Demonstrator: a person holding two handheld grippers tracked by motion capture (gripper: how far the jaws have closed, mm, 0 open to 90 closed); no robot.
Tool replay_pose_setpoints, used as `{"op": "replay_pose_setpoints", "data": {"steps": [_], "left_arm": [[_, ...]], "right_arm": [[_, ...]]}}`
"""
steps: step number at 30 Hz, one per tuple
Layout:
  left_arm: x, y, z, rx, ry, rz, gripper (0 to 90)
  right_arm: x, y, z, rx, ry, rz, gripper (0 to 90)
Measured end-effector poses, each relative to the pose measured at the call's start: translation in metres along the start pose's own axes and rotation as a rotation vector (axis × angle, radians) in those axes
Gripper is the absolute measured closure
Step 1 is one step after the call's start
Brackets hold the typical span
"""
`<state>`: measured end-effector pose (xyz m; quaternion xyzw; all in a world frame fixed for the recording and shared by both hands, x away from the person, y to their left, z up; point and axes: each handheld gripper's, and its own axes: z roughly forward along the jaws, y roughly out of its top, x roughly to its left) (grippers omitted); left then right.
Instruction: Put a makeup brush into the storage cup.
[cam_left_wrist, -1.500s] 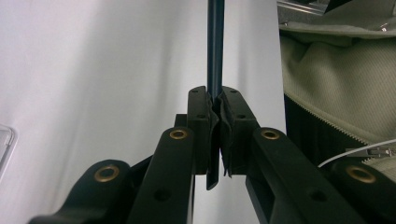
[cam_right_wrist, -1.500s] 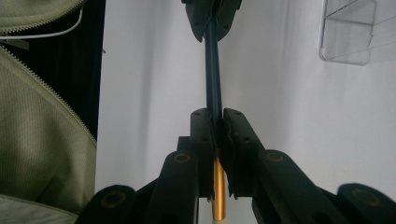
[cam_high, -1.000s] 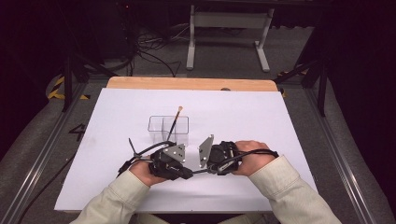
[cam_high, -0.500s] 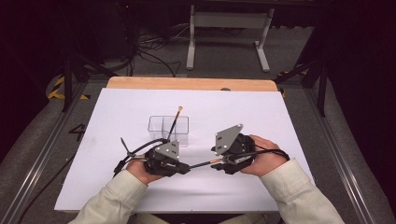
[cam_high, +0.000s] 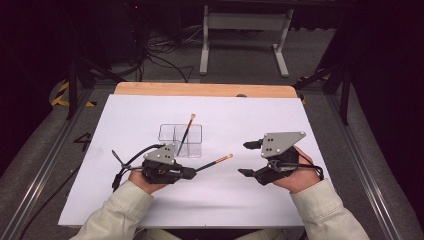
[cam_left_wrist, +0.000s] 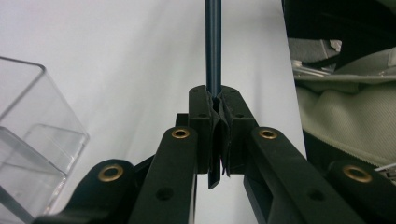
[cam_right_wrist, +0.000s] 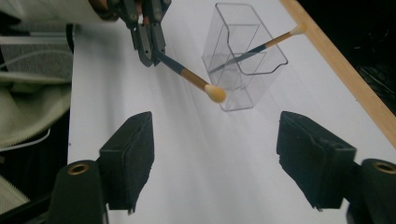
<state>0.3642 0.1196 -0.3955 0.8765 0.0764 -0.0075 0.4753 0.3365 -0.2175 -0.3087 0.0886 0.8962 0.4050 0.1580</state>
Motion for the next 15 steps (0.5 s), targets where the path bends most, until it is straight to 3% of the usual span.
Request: {"op": "replay_pose_setpoints", "data": {"steps": [2, 7, 15], "left_arm": [[0.0, -0.003, -0.004, -0.056, 0.002, -0.002, 84.6], [0.001, -0.006, -0.007, -0.118, -0.004, -0.001, 84.6], [0.003, -0.009, -0.011, -0.175, -0.001, 0.002, 84.5]], "right_arm": [[-0.001, -0.004, -0.001, -0.023, 0.001, 0.02, 26.6], [-0.002, -0.014, 0.0, -0.054, -0.011, 0.055, 27.6], [-0.003, -0.024, 0.003, -0.148, -0.032, 0.089, 27.6]]}}
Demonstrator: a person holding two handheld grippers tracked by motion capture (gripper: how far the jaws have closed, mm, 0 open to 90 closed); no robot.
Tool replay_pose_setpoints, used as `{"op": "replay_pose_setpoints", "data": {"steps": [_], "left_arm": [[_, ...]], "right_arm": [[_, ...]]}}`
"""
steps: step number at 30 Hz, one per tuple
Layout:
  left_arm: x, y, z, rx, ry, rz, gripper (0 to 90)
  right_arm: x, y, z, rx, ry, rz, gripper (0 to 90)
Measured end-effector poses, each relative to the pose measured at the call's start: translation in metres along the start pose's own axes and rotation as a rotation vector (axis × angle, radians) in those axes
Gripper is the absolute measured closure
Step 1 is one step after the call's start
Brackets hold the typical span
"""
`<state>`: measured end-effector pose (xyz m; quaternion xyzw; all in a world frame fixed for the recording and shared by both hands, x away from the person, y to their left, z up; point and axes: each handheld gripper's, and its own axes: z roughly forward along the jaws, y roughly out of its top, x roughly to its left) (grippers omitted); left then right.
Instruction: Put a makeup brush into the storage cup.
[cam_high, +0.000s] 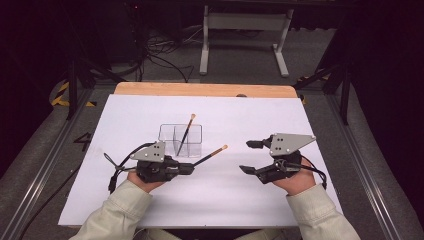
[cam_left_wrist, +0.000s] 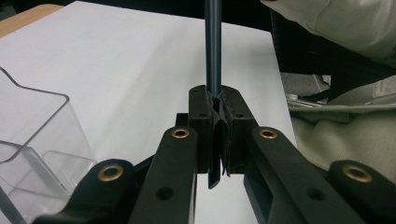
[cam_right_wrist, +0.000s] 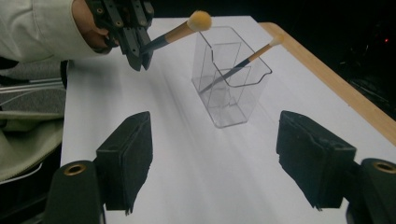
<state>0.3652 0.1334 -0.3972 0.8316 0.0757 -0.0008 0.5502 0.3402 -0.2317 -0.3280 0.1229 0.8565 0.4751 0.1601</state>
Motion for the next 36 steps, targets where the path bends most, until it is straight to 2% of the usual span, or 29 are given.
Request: {"op": "replay_pose_setpoints", "data": {"steps": [5, 9, 10, 13, 17, 22, 25, 36], "left_arm": [[0.0, -0.001, 0.0, -0.012, 0.0, -0.002, 84.5], [-0.001, 0.0, 0.0, 0.0, 0.004, 0.002, 84.5], [0.0, 0.0, 0.0, -0.002, 0.003, -0.001, 84.5], [0.0, -0.001, -0.001, -0.013, 0.004, -0.006, 84.5], [0.0, -0.001, 0.0, -0.021, -0.002, -0.012, 84.5], [0.0, -0.001, 0.0, -0.028, 0.0, -0.007, 84.4], [0.0, -0.002, -0.001, -0.043, 0.0, -0.008, 84.5], [0.0, -0.003, 0.001, -0.054, -0.009, 0.011, 84.5]], "right_arm": [[0.0, -0.004, 0.003, -0.051, -0.004, 0.02, 28.3], [0.001, -0.007, 0.005, -0.086, -0.006, 0.044, 28.2], [0.002, -0.009, 0.005, -0.116, -0.015, 0.049, 28.2], [0.002, -0.013, 0.007, -0.151, -0.022, 0.064, 28.0], [0.002, -0.015, 0.011, -0.177, -0.015, 0.081, 29.0], [0.005, -0.015, 0.017, -0.208, -0.004, 0.081, 37.0], [0.007, -0.015, 0.023, -0.229, 0.027, 0.094, 44.5], [0.014, -0.013, 0.046, -0.258, 0.079, 0.064, 62.5]]}}
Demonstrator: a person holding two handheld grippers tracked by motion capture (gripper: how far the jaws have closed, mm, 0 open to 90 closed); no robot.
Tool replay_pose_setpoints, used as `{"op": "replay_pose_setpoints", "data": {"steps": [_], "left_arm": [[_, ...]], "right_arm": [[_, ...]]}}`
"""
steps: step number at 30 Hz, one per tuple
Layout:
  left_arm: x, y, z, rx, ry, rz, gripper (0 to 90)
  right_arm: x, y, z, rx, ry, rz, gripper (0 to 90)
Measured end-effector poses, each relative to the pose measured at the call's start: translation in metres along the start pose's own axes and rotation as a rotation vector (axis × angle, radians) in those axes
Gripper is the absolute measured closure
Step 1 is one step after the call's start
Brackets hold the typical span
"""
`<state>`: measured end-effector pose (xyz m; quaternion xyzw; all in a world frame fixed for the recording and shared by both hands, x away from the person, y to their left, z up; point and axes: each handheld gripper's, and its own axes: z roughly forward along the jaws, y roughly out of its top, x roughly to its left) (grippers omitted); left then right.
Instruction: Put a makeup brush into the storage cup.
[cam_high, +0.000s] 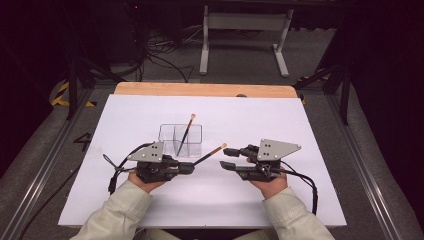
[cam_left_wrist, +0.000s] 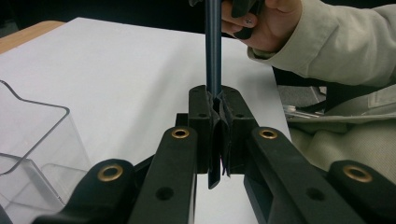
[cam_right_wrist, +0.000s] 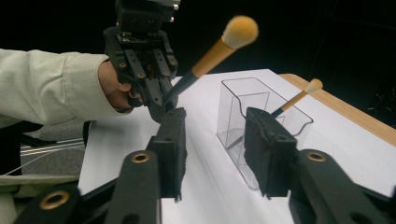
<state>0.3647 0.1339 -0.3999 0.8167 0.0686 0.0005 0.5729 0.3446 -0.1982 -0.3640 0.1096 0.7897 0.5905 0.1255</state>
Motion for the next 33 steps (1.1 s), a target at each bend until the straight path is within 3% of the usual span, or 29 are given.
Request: {"op": "replay_pose_setpoints", "data": {"steps": [4, 16, 22, 33], "left_arm": [[-0.001, 0.0, 0.001, -0.001, -0.002, 0.008, 84.4], [-0.003, -0.001, 0.006, -0.008, -0.013, 0.026, 84.4], [-0.004, -0.001, 0.009, -0.01, -0.024, 0.039, 84.4], [-0.006, -0.001, 0.013, 0.01, -0.038, 0.058, 84.3]], "right_arm": [[0.001, 0.0, 0.003, -0.012, 0.016, 0.01, 68.0], [0.002, 0.001, 0.007, -0.046, 0.063, 0.034, 71.3], [0.002, -0.001, 0.01, -0.078, 0.112, 0.059, 73.6], [0.002, -0.001, 0.011, -0.09, 0.132, 0.074, 77.7]]}}
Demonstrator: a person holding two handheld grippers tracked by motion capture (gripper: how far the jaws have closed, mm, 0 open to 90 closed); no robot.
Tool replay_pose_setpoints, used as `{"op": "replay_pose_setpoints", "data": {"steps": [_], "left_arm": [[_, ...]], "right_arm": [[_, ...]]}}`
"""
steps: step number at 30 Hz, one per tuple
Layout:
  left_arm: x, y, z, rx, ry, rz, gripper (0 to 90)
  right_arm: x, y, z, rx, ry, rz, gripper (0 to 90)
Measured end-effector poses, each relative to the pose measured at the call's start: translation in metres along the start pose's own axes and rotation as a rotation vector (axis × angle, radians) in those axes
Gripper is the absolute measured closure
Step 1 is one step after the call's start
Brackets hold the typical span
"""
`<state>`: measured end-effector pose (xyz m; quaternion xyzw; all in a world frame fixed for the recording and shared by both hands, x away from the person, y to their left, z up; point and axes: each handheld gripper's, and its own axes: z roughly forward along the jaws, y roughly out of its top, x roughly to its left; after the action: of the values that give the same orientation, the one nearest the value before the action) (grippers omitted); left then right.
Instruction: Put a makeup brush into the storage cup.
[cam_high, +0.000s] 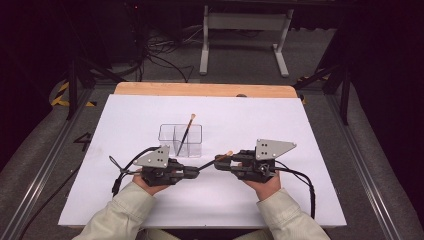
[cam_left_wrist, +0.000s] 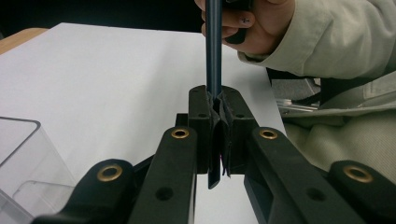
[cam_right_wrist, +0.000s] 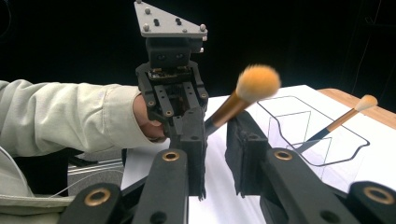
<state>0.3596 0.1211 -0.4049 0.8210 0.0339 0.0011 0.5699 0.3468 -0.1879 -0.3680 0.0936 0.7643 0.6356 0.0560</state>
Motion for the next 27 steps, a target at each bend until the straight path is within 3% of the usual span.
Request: {"op": "replay_pose_setpoints", "data": {"steps": [7, 10, 17, 22, 27], "left_arm": [[-0.0012, 0.0001, 0.0018, 0.007, -0.005, 0.019, 84.3], [-0.0019, -0.0002, 0.0032, 0.013, -0.006, 0.026, 83.9], [-0.002, -0.0004, 0.0053, 0.023, -0.012, 0.025, 82.5], [-0.0052, 0.0015, 0.0066, 0.025, 0.028, 0.043, 64.0], [-0.0077, 0.0038, 0.0068, 0.037, 0.048, 0.051, 58.5]], "right_arm": [[-0.0001, 0.0006, 0.0009, -0.006, 0.028, 0.014, 81.1], [-0.0011, 0.0003, 0.0018, -0.017, 0.068, 0.039, 83.3], [0.0, 0.0021, 0.0019, -0.005, 0.076, 0.038, 83.7], [0.0009, 0.0039, 0.0033, 0.041, 0.055, 0.037, 83.8], [0.0002, 0.0, 0.0098, 0.102, 0.055, 0.05, 83.7]]}}
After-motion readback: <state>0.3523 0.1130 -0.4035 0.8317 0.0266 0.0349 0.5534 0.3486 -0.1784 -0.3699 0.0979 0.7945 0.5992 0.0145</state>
